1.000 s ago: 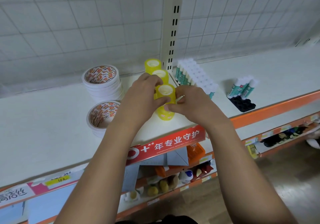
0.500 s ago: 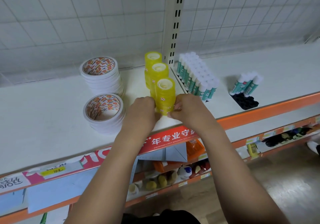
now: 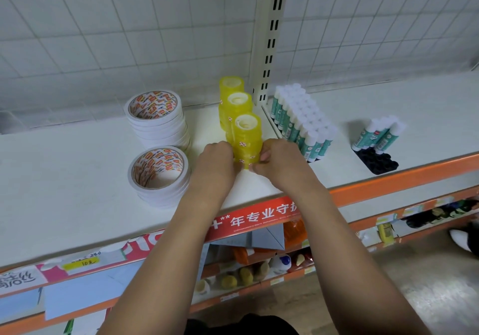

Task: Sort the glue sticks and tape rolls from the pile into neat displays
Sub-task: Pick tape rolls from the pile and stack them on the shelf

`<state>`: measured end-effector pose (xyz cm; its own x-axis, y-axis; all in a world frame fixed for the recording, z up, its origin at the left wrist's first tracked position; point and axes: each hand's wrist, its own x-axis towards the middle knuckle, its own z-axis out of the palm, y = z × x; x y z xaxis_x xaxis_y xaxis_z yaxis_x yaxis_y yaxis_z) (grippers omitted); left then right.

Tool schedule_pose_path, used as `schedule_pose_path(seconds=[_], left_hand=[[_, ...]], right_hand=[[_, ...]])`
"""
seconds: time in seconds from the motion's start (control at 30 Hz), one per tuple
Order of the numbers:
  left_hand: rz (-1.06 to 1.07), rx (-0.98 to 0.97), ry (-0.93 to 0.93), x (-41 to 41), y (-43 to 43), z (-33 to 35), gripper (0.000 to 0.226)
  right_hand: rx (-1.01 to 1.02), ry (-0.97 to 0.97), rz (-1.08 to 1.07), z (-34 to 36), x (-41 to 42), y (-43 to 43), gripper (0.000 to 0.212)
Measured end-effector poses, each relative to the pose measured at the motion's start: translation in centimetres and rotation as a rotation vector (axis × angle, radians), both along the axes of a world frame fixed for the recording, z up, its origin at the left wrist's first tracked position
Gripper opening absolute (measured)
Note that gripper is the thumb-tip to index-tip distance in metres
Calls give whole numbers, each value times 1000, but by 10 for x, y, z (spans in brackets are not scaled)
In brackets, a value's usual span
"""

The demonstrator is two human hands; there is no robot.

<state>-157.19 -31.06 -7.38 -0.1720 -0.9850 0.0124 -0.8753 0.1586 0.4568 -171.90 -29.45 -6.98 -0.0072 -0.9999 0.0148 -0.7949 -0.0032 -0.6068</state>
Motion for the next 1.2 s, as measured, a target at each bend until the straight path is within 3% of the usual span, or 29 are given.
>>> schedule_pose_path(seconds=[0.13,0.23,0.4,0.57,0.73,0.97,1.2], left_hand=[[30,0,27,2,4,2,20],[24,16,32,8,11,7,22],[-155,48,70,19,40,25,8],[-206,-40,148,67,73,53,10],[7,-198,11,168,106,65,15],[244,-98,-17,341,158,59,12],[369,-138,-115,465,205,46,15]], right_hand=[[46,-63,-5,1,-3,2,24],[65,-57,-55,4,-9,15,39],[23,69,-10,18,-4,51,16],[-47,109,51,49,36,72,11],[-171,60,206,63,143,76,12],[-148,22,458,47,331,87,16],[-128,-30,538,26,462,113,22]])
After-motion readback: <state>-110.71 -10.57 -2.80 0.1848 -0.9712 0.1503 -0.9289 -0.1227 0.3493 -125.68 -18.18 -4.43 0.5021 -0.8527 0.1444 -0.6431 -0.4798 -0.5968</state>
